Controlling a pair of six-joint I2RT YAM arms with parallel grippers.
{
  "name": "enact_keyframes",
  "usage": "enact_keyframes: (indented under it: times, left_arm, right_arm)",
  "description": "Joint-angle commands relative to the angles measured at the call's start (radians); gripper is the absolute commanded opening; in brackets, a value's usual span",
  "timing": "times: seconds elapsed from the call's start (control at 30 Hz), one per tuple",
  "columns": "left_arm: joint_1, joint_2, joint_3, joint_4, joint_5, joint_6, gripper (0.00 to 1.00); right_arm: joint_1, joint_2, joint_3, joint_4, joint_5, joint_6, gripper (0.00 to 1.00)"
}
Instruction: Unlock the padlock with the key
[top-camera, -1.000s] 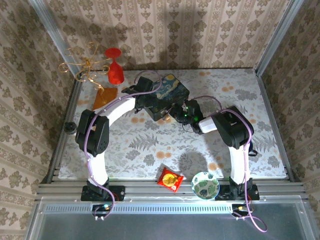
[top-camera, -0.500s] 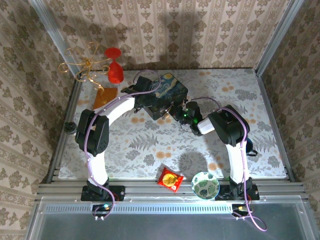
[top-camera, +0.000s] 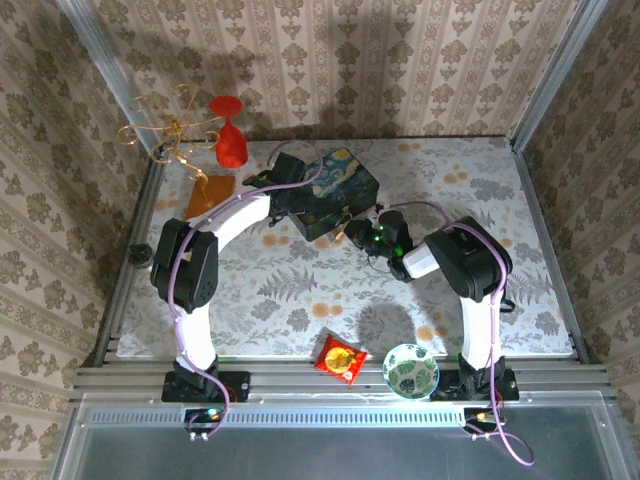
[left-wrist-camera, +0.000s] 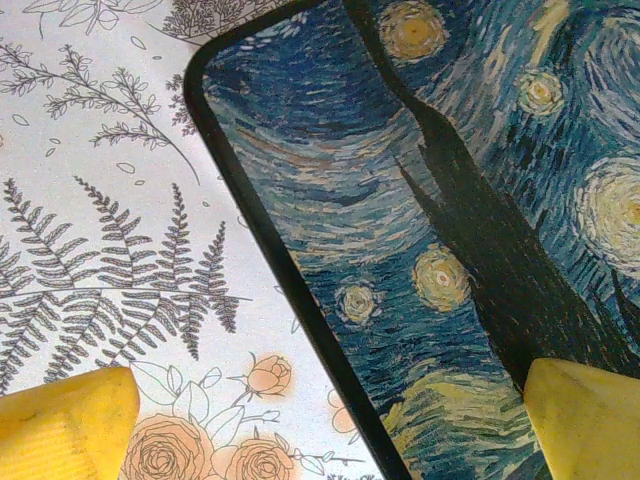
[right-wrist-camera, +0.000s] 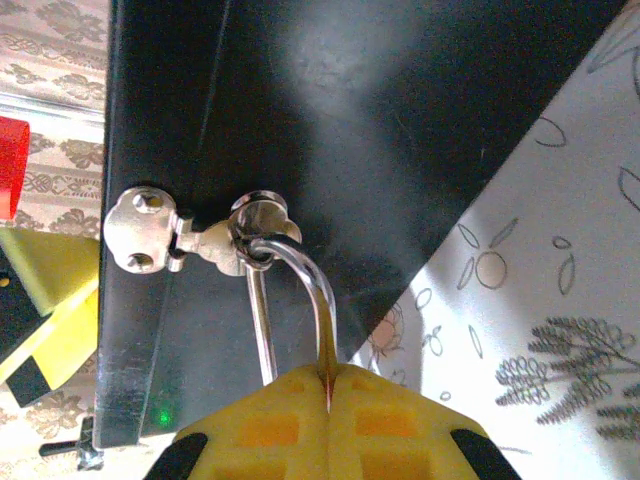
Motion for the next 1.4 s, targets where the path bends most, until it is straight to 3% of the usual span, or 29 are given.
enact_keyframes:
  times: [0.0, 0.07, 0.13, 0.2, 0.37, 0.43, 0.93, 1.17, 1.37]
  left_arm:
    - [0.006, 0.008, -0.031, -0.071, -0.002, 0.000, 1.00]
    - [0.007, 0.007, -0.031, -0.071, -0.002, 0.000, 1.00]
    - [0.007, 0.008, -0.031, -0.069, -0.001, 0.000, 1.00]
    - [0.007, 0.007, -0.031, -0.069, 0.000, 0.000, 1.00]
    - [0.008, 0.005, -0.032, -0.069, 0.001, 0.000, 1.00]
    - [0.008, 0.004, -0.034, -0.069, 0.001, -0.001, 1.00]
    - [0.008, 0.002, -0.031, -0.069, 0.008, -0.007, 1.00]
    - [0.008, 0.000, -0.028, -0.069, 0.010, -0.009, 1.00]
    - [0.008, -0.011, -0.030, -0.069, 0.002, -0.011, 1.00]
  right_arm:
    - [0.007, -0.037, -0.017, -0.085, 0.038, -0.044, 0.00]
    - [0.007, -0.038, 0.000, -0.134, 0.037, -0.062, 0.01]
    - [0.010, -0.036, 0.020, -0.171, 0.028, -0.093, 0.17]
    - [0.014, -0.036, 0.037, -0.200, 0.021, -0.134, 0.27]
    - [0.017, -0.045, 0.056, -0.241, 0.022, -0.195, 0.41]
    - [0.019, -0.047, 0.061, -0.250, 0.016, -0.196, 0.42]
    - [0.093, -0.124, 0.151, -0.645, 0.142, -0.256, 0.43]
    - [0.089, -0.153, 0.106, -0.625, 0.141, -0.264, 0.21]
    - [0.031, -0.145, 0.010, -0.389, 0.025, -0.246, 0.05]
